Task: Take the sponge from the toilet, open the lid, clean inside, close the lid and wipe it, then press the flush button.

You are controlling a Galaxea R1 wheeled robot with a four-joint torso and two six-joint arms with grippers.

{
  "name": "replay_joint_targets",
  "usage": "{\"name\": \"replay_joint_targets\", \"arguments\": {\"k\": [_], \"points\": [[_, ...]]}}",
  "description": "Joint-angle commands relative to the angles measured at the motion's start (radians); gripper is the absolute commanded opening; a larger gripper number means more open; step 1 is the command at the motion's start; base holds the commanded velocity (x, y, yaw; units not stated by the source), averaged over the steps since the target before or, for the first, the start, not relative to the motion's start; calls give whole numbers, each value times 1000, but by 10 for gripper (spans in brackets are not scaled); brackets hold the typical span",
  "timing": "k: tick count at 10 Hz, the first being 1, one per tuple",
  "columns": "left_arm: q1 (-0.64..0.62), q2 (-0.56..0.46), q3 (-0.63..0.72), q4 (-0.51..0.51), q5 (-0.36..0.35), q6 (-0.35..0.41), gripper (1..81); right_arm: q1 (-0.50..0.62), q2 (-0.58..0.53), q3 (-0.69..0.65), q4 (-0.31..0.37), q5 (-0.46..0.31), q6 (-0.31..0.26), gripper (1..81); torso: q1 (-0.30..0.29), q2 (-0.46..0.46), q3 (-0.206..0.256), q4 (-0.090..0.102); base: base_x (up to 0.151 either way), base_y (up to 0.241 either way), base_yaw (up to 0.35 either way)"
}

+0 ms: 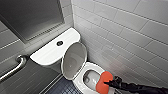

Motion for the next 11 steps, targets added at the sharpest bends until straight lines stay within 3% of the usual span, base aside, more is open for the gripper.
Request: {"name": "replay_joint_targets", "arguments": {"k": [1,3,4,6,7,8,9,11], "points": [[35,15,4,13,51,4,811,155,40,-38,31,-55,2,10,0,0,0,0,0,0,0],[35,15,4,11,51,4,811,166,75,-55,26,-55,2,10,0,0,0,98,0,0,0],[35,15,4,13,51,4,811,172,89,-69,23,-55,2,10,0,0,0,105,0,0,0],[35,15,4,13,51,4,811,185,107,-75,27,-56,2,10,0,0,0,151,0,0,0],[35,15,4,13,51,4,811,193,120,-74,29,-56,2,10,0,0,0,93,0,0,0],[35,15,4,13,51,4,811,205,132,-68,31,-58,2,10,0,0,0,121,0,0,0],[35,15,4,11,51,4,811,204,162,-74,34,-70,2,10,0,0,0,137,0,0,0],[35,15,4,11,51,4,811,178,240,-132,62,-69,30,10,0,0,0,139,0,0,0]]}}
